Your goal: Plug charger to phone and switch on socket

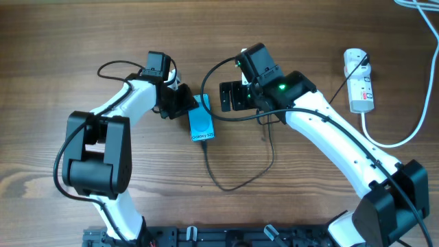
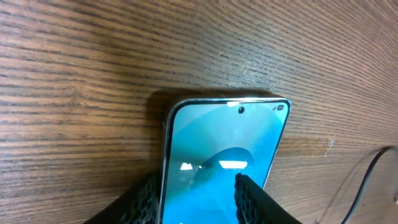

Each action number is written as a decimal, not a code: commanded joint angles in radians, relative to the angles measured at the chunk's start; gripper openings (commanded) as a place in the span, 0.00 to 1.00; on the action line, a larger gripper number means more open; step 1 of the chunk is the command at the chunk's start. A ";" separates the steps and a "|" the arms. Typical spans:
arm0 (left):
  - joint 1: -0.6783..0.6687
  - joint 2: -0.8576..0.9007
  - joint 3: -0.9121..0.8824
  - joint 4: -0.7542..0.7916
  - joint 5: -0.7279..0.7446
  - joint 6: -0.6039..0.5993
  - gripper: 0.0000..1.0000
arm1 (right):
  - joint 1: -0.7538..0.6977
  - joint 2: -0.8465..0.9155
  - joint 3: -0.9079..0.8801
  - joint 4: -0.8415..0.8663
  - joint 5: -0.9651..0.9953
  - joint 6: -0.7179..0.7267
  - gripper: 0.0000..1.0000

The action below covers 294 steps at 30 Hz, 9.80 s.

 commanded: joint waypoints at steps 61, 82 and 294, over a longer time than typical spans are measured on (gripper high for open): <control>0.421 0.030 0.001 -0.016 0.066 -0.025 1.00 | -0.959 0.596 0.542 -0.504 0.410 0.435 1.00; 0.421 0.030 0.001 -0.016 0.066 -0.025 1.00 | -1.096 0.648 0.608 -0.362 -0.058 -0.113 1.00; 0.150 -1.951 -1.178 0.477 -0.369 0.040 1.00 | -1.040 0.385 0.490 -0.043 -0.047 -0.295 1.00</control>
